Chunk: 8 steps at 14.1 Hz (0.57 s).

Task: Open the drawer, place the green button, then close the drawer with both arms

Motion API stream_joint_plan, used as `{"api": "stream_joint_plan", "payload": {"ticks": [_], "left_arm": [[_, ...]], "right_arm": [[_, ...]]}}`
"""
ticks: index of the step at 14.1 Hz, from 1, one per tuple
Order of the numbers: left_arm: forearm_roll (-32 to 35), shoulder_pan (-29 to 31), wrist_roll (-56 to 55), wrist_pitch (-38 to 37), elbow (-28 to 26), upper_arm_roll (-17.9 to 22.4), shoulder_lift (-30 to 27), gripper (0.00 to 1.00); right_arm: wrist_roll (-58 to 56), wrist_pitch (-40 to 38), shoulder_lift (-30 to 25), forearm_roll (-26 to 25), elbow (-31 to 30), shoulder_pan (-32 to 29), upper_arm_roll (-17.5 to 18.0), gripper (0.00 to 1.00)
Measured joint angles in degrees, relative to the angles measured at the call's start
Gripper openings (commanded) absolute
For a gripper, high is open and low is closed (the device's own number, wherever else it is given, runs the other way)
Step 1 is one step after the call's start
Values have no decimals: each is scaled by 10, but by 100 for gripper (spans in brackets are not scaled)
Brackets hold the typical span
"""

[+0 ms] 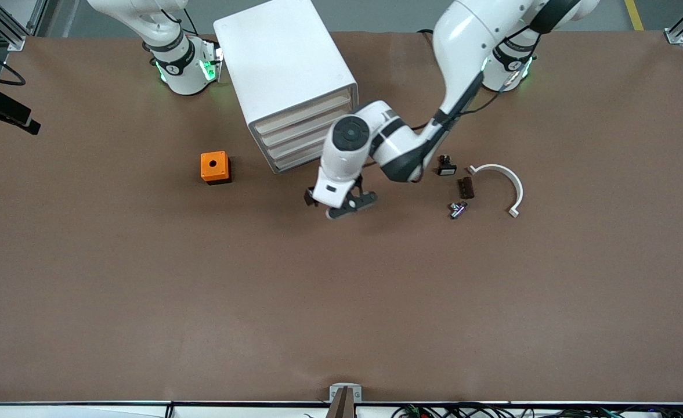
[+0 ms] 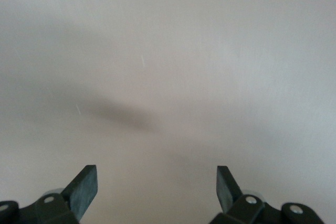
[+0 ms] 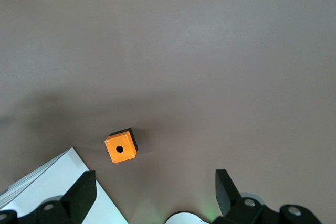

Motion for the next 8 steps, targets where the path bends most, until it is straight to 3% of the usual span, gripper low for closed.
{"api": "stream_joint_plan", "payload": {"ticks": [8], "left_arm": [[1, 150, 237, -72, 0, 0, -55, 100]], "right_arm": [[0, 1, 0, -8, 3, 1, 1, 100]]}}
